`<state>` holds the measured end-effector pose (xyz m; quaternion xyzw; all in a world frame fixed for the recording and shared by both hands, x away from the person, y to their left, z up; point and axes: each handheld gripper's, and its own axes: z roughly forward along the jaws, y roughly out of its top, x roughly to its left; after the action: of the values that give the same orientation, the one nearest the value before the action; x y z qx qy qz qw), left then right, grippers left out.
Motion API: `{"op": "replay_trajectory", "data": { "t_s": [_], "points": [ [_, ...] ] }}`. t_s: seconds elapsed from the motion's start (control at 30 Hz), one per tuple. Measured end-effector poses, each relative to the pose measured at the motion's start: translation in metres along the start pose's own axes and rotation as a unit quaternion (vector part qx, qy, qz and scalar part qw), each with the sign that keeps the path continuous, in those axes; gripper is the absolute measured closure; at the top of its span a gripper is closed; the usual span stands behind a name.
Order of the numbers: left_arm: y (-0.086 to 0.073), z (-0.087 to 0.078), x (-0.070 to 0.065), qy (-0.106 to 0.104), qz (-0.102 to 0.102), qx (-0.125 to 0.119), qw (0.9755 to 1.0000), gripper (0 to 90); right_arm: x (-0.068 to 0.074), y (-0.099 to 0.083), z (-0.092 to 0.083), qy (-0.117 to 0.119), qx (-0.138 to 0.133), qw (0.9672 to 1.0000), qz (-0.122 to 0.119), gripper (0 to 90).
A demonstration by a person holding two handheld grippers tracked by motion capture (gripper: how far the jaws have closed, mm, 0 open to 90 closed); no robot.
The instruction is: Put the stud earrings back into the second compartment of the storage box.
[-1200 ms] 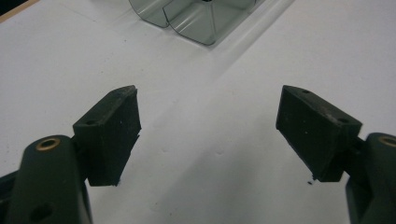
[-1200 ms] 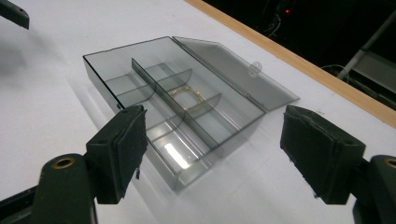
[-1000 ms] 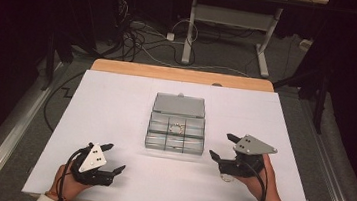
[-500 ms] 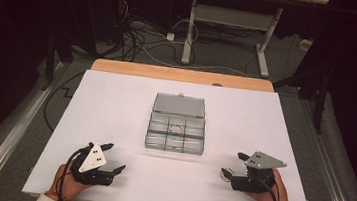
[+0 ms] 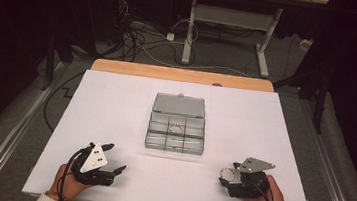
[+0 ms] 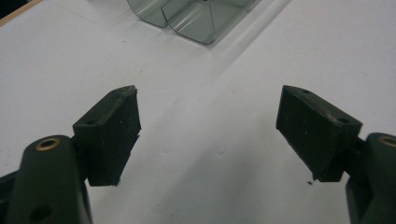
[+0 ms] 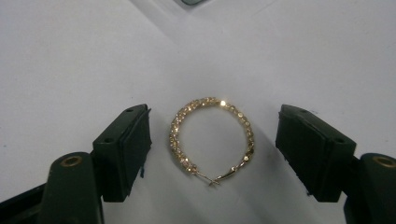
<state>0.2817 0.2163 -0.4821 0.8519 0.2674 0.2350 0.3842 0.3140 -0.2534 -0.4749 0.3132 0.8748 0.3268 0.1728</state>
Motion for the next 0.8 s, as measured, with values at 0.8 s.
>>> {"op": "replay_trajectory", "data": {
  "t_s": [0.8],
  "points": [
    [-0.0004,0.0010,-0.0017,-0.001,0.005,0.007,1.0000,21.4,-0.0027,0.0039,0.0005,0.014,-0.003,0.9999,0.005,48.6]
  ]
}}
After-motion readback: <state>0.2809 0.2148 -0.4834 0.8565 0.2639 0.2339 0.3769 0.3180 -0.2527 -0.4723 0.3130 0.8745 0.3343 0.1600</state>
